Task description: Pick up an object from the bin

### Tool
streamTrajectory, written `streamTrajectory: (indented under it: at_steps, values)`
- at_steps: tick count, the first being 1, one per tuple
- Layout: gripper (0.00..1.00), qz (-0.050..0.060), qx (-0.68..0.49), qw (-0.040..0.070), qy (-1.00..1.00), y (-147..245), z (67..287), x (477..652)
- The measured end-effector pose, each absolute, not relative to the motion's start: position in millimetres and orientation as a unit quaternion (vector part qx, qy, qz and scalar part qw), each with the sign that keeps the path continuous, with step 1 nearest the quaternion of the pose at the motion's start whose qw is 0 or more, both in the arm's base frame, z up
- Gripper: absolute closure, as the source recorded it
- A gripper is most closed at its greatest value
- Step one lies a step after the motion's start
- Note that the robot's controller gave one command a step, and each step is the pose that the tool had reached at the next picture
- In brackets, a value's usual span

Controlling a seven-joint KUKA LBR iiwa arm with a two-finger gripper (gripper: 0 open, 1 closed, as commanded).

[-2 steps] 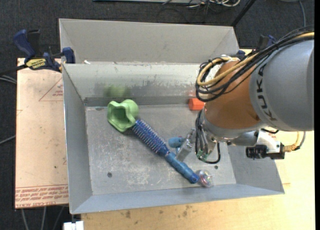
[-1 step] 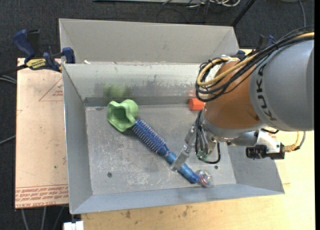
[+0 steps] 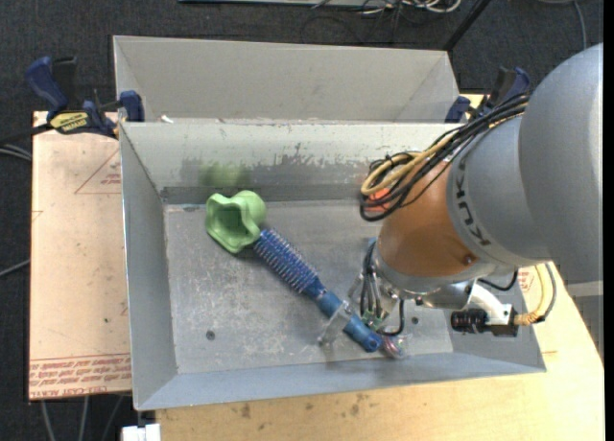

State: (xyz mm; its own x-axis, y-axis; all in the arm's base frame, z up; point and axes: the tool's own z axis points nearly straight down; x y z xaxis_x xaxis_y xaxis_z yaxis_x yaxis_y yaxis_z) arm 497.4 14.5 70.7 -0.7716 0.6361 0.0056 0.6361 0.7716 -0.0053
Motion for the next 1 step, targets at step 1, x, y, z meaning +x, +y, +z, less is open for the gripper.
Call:
streamTrajectory:
  at_steps: [1]
  values:
    - [1.0, 0.0, -0.338, 0.001, -0.941, 15.4, 74.7, 499.0]
